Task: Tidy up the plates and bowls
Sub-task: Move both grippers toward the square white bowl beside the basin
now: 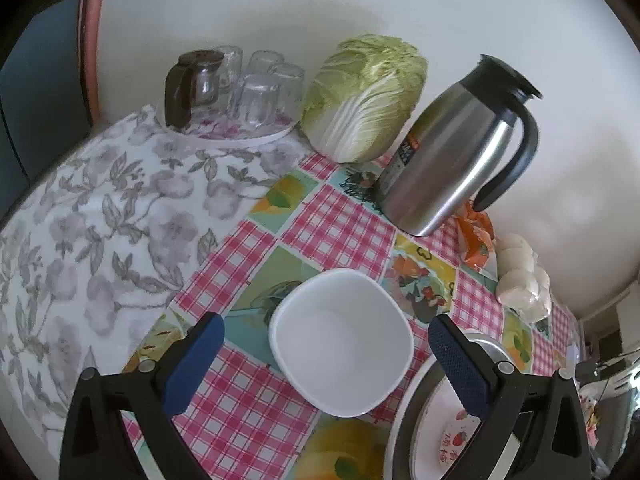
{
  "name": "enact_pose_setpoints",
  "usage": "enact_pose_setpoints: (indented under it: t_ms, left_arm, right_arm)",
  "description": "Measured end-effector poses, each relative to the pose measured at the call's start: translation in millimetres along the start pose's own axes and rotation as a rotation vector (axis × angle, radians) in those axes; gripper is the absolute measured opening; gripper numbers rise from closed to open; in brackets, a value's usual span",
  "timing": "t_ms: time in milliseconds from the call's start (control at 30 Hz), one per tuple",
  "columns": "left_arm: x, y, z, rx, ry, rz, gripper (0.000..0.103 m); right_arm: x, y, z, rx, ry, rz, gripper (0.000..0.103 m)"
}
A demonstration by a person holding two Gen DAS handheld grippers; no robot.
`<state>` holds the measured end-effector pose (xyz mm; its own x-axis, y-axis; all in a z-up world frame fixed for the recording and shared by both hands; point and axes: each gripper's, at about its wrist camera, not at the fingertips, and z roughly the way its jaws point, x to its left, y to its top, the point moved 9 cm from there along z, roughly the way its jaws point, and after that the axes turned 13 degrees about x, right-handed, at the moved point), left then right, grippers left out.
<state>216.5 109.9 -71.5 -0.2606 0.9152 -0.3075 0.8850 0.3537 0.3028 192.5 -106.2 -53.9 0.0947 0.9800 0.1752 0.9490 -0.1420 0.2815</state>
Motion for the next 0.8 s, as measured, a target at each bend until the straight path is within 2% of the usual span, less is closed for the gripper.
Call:
enact_pose_setpoints:
  t_ms: [133,267,433,633,700,767,800]
  left_arm:
    - [10.7,4.1,6.3,0.016,-0.017,-0.038,0.103]
    - [20.7,8.2,12.0,0.029,-0.076,-0.081,0.103]
    - [31.2,13.6,17.7,0.04,-0.072,-0.086,0.103]
    - [42.5,17.9,26.6,0.074,-0.09,-0.094,0.103]
    - [44.3,18.6,30.8,0.077,-0.086,-0.097,0.103]
    - [44.5,18.7,35.0,0.081,-0.083,-0.094,0.103]
    - [43.7,18.7,36.6,0.082,-0.085,-0.09,0.103]
  right_arm:
    - [14.7,9.4,1.2,0.02,-0.008,-0.003,0.093]
    - [31.4,16.3,4.4,0.029,-0.029,-0.033,0.093]
    - [48.1,17.4,19.6,0.068,-0.006,-0.045,0.093]
    - [62.0,18.2,44.2,0.104,-0.052,-0.088,0.093]
    - [68.1,19.4,50.8,0.112,-0.048,-0.104,0.087]
    - [72.8,20.2,58.0,0.128,-0.051,-0.12,0.075]
    - [74.7,20.6,61.4,0.134,-0.054,-0.124,0.073]
